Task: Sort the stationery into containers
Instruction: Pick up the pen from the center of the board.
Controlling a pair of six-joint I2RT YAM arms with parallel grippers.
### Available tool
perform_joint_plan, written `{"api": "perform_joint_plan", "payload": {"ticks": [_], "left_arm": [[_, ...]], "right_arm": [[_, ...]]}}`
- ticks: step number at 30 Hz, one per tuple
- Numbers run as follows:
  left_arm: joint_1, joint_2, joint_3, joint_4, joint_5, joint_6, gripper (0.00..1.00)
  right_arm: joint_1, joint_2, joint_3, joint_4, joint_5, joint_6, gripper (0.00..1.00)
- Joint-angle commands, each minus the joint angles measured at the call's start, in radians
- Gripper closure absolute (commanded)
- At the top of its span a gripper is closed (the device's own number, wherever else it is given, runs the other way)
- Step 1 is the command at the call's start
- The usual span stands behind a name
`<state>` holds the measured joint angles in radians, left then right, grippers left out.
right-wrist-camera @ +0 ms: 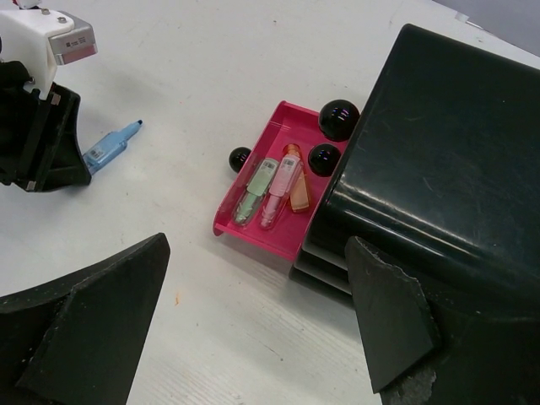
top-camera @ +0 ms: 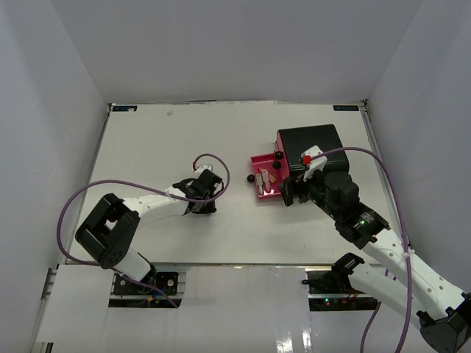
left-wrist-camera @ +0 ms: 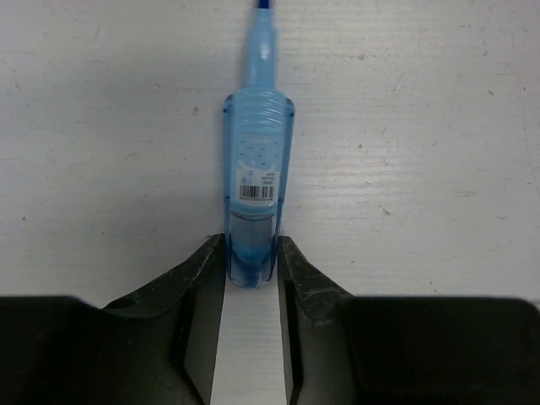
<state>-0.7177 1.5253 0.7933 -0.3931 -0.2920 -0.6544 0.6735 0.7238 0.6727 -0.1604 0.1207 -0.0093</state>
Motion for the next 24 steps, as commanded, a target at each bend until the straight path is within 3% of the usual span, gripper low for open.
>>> {"api": "perform_joint_plan", "payload": {"ticks": [1, 3, 6, 16, 24], "left_arm": [[-0.006, -0.004, -0.006, -0.004, -0.001, 0.004, 0.62], [-0.006, -0.019, -0.009, 0.005, -0.006, 0.022, 0.75], [-0.006, -0.056, -0.011, 0.030, -0.009, 0.058, 0.85], [-0.006, -0.212, 0.061, 0.149, 0.027, 0.392, 0.87], [-0.006, -0.362, 0.073, 0.302, 0.200, 0.694, 0.85]], "right_arm": [[-0.005, -0.006, 0.001, 0.044, -0.009, 0.002, 0.09], [-0.005, -0.007, 0.002, 0.044, -0.007, 0.000, 0.09], [-0.005, -0.009, 0.002, 0.042, -0.010, 0.000, 0.09], [-0.005, 0.029, 0.068, 0.038, -0.110, 0.026, 0.08], [-0.005, 0.179, 0.221, 0.042, -0.294, 0.138, 0.06]]}}
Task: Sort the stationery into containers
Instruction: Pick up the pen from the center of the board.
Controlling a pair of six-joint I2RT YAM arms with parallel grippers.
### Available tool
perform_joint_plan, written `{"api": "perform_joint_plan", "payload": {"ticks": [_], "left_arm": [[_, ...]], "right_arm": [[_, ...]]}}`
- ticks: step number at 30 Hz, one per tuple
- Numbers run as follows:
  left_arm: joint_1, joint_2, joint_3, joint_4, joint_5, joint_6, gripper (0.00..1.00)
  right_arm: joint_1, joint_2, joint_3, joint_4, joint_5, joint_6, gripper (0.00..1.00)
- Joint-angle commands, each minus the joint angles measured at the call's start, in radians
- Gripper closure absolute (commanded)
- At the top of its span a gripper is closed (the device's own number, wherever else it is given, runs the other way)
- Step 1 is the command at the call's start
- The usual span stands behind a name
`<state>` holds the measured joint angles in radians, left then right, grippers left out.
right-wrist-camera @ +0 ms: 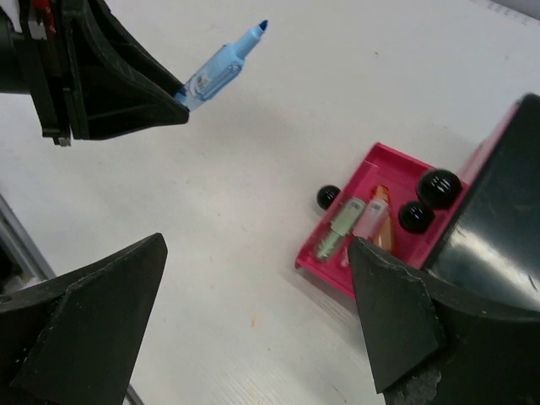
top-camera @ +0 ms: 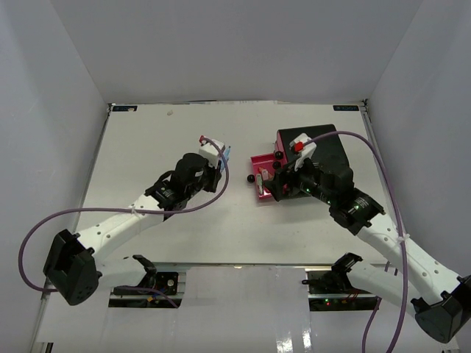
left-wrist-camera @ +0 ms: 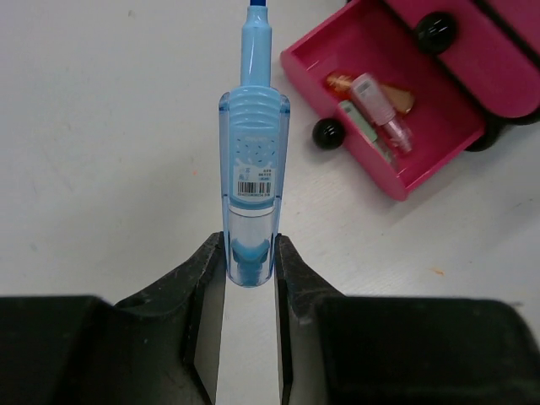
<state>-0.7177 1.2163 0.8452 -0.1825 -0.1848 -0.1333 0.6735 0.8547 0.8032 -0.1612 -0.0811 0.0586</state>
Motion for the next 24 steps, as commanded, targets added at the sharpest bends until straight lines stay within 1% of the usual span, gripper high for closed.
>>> {"api": "perform_joint_plan", "payload": {"ticks": [1, 2, 3, 4, 7, 11, 14, 15, 24], "left_arm": [[-0.006, -0.076, 0.009, 0.127, 0.135, 0.201, 0.84], [-0.006, -0.086, 0.003, 0.142, 0.155, 0.243, 0.84], [-0.006, -0.095, -0.001, 0.156, 0.174, 0.262, 0.84], [-0.006, -0.112, -0.009, 0.173, 0.230, 0.280, 0.84], [-0.006, -0.139, -0.018, 0.227, 0.303, 0.326, 0.83], [-0.006, -0.162, -0.024, 0.241, 0.347, 0.356, 0.83], [-0.006, -0.178, -0.049, 0.253, 0.352, 0.363, 0.83], [-0.006, -0.187, -0.055, 0.259, 0.352, 0.365, 0.83], [-0.006, -0.215, -0.104, 0.278, 0.389, 0.359, 0.83]], "right_arm": [[-0.005, 0.069, 0.108, 0.043, -0.124, 0.089, 0.06], [-0.005, 0.089, 0.126, 0.045, -0.143, 0.118, 0.05], [-0.005, 0.130, 0.160, 0.052, -0.161, 0.132, 0.04], [-0.003, 0.150, 0.177, 0.058, -0.180, 0.148, 0.03], [-0.005, 0.225, 0.238, 0.080, -0.252, 0.199, 0.01], [-0.005, 0.302, 0.298, 0.094, -0.272, 0.254, 0.00], [-0.005, 0.342, 0.317, 0.123, -0.284, 0.296, 0.00], [-0.005, 0.352, 0.317, 0.129, -0.284, 0.305, 0.04], [-0.005, 0.379, 0.320, 0.198, -0.289, 0.354, 0.13]]}}
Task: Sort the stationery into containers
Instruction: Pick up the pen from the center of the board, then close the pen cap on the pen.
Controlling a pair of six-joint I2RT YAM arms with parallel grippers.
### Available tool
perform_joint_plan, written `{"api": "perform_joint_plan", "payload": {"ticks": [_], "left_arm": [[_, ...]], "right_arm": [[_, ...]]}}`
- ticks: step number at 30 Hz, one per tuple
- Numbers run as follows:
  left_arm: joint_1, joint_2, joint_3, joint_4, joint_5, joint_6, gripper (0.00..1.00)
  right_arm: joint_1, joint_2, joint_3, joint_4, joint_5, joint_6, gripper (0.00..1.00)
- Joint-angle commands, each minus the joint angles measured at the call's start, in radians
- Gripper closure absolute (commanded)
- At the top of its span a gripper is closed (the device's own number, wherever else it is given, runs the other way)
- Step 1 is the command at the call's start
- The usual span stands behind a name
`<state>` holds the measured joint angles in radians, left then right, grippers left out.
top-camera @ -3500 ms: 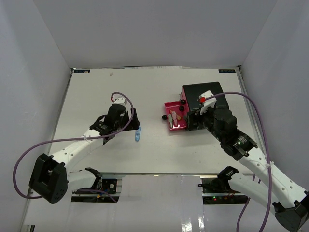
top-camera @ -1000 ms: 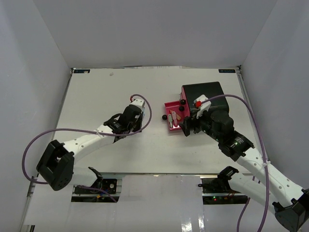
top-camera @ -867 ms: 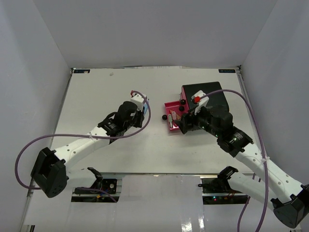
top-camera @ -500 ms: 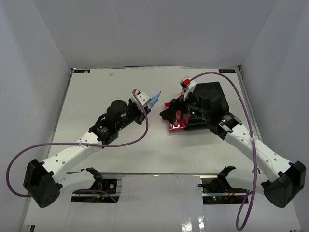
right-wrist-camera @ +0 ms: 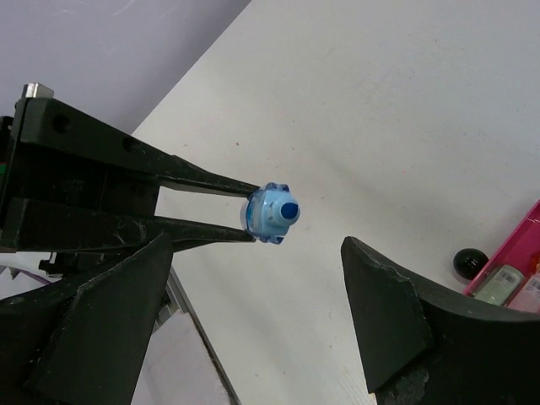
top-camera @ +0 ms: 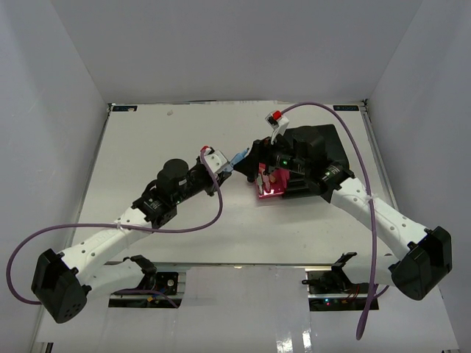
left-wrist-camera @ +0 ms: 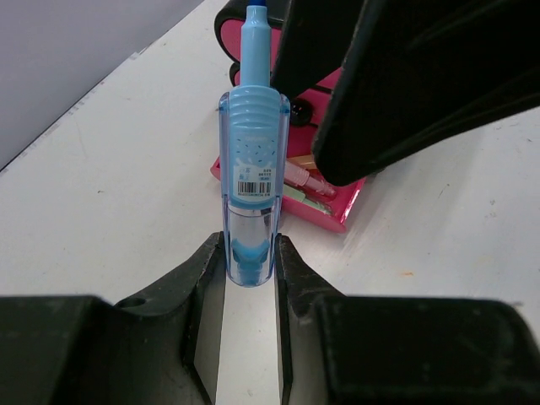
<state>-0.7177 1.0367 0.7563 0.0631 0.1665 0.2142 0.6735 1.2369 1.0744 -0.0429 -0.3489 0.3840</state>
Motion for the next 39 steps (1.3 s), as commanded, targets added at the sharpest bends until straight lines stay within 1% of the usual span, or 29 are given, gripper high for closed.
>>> {"api": "perform_joint_plan", "payload": {"ticks": [1, 2, 8, 11, 16, 17, 19, 20, 25, 26, 28, 29, 31, 32, 34, 35, 36, 38, 39], "left_arm": [[-0.006, -0.038, -0.017, 0.033, 0.041, 0.011, 0.83], [-0.006, -0.041, -0.020, 0.032, 0.044, 0.011, 0.83], [-0.006, -0.061, -0.031, 0.032, 0.048, 0.013, 0.83], [-0.006, -0.069, -0.034, 0.035, 0.050, 0.013, 0.83], [-0.006, -0.070, -0.037, 0.035, 0.065, 0.011, 0.83], [-0.006, -0.070, -0.037, 0.035, 0.073, 0.011, 0.83], [-0.006, -0.069, -0.037, 0.037, 0.076, 0.010, 0.83], [-0.006, -0.070, -0.037, 0.037, 0.076, 0.010, 0.83], [-0.006, -0.069, -0.040, 0.038, 0.067, 0.010, 0.83], [-0.006, -0.069, -0.040, 0.040, 0.065, 0.010, 0.83], [-0.006, -0.066, -0.040, 0.040, 0.067, 0.008, 0.83], [-0.006, -0.067, -0.041, 0.041, 0.065, 0.007, 0.84], [-0.006, -0.063, -0.041, 0.041, 0.064, 0.008, 0.82], [-0.006, -0.063, -0.043, 0.041, 0.064, 0.008, 0.80], [-0.006, -0.063, -0.045, 0.040, 0.062, 0.010, 0.71], [-0.006, -0.066, -0.046, 0.040, 0.064, 0.010, 0.66], [-0.005, -0.067, -0.046, 0.038, 0.064, 0.010, 0.57], [-0.006, -0.073, -0.048, 0.030, 0.067, 0.011, 0.48], [-0.006, -0.075, -0.048, 0.027, 0.070, 0.013, 0.39]], "right_arm": [[-0.005, -0.002, 0.047, 0.083, -0.019, 0.029, 0.14], [-0.003, 0.001, 0.048, 0.083, -0.018, 0.030, 0.16], [-0.003, 0.018, 0.047, 0.094, -0.022, 0.041, 0.24], [-0.002, 0.024, 0.044, 0.100, -0.027, 0.044, 0.32], [-0.002, 0.033, 0.042, 0.115, -0.038, 0.047, 0.39], [-0.002, 0.036, 0.044, 0.117, -0.039, 0.046, 0.44], [-0.003, 0.036, 0.047, 0.117, -0.044, 0.047, 0.47], [-0.003, 0.041, 0.048, 0.118, -0.047, 0.047, 0.51], [-0.003, 0.045, 0.044, 0.123, -0.058, 0.053, 0.57], [-0.003, 0.045, 0.042, 0.123, -0.059, 0.055, 0.60], [-0.003, 0.045, 0.039, 0.124, -0.061, 0.056, 0.65], [-0.003, 0.045, 0.038, 0.124, -0.061, 0.056, 0.70], [-0.003, 0.038, 0.036, 0.121, -0.058, 0.055, 0.75], [-0.003, 0.036, 0.038, 0.120, -0.055, 0.053, 0.80], [-0.003, 0.032, 0.042, 0.107, -0.049, 0.040, 0.84], [-0.003, 0.024, 0.045, 0.100, -0.044, 0.029, 0.89], [-0.003, 0.021, 0.053, 0.091, -0.036, 0.000, 0.92], [-0.006, 0.006, 0.061, 0.063, -0.029, -0.039, 0.92], [-0.006, 0.003, 0.068, 0.051, -0.021, -0.083, 0.92]]}}
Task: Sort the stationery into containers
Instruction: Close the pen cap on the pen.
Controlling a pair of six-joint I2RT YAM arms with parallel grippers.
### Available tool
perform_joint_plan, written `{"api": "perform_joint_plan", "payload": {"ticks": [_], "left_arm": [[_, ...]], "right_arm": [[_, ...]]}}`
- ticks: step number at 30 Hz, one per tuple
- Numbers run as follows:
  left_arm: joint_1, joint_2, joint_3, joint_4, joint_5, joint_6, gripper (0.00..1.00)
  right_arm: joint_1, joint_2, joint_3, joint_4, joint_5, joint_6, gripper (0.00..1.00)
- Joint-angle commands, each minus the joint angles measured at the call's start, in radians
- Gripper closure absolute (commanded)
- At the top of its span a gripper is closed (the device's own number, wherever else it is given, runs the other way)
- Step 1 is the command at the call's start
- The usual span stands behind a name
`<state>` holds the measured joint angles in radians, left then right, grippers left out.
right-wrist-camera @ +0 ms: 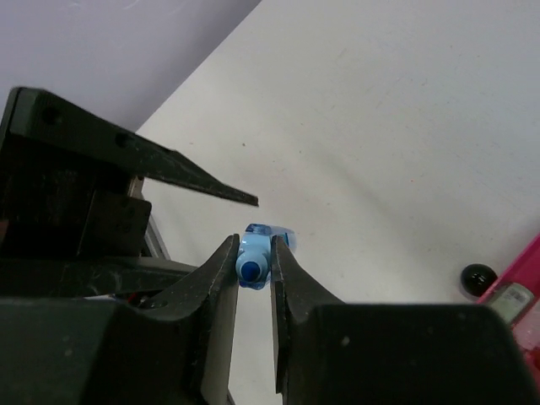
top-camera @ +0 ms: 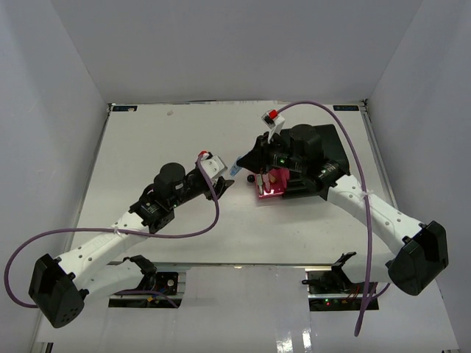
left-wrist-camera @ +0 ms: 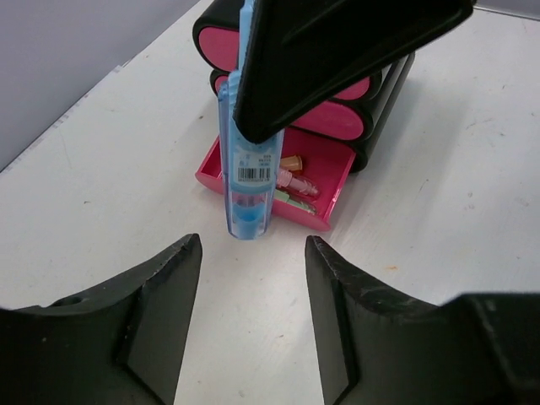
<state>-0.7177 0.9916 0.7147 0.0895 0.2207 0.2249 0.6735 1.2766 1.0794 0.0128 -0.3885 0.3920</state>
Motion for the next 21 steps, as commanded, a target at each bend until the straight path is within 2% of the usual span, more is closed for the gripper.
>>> {"api": "perform_joint_plan", "payload": {"ticks": [1, 3, 7, 17, 21], "left_arm": [[-0.006, -0.033, -0.004, -0.004, 0.029, 0.002, 0.36], [-0.006, -0.041, -0.004, -0.010, 0.049, -0.002, 0.26], [-0.006, -0.042, -0.006, -0.010, 0.114, -0.010, 0.18], [-0.005, 0.018, 0.034, 0.027, 0.327, -0.038, 0.13], [0.003, 0.036, 0.060, 0.021, 0.406, -0.019, 0.12]], "right_arm": [[-0.014, -0.049, 0.065, -0.011, 0.023, -0.116, 0.92], [-0.025, -0.065, 0.079, -0.062, 0.020, -0.180, 0.92], [-0.067, -0.088, 0.108, -0.123, -0.038, -0.287, 0.92], [-0.107, -0.040, 0.290, -0.441, -0.321, -0.557, 0.92], [-0.107, -0.031, 0.313, -0.566, -0.397, -0.665, 0.92]]}}
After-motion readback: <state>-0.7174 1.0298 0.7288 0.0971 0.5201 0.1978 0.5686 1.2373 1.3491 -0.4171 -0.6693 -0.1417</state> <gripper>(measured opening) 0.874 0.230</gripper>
